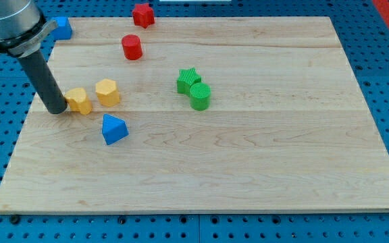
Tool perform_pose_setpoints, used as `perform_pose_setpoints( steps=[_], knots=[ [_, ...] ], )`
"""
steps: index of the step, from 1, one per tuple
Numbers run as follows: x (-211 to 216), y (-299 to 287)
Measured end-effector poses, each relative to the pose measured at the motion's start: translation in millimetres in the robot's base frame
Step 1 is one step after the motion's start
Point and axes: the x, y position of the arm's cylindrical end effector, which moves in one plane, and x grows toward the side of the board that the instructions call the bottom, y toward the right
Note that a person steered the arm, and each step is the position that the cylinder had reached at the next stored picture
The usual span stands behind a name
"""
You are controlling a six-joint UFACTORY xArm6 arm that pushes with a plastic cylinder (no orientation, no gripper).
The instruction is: Place the blue triangle to the bottom side of the board
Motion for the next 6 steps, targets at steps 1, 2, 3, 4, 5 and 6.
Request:
perform_pose_setpoints(
  steps=[1, 2, 3, 4, 5, 6],
  knots=[
    [0.5, 52.0],
    [-8.0, 83.3],
    [11.9, 98.2],
    [55.4, 112.7],
    [58.2, 94.1],
    [21.7, 86.7]
  ],
)
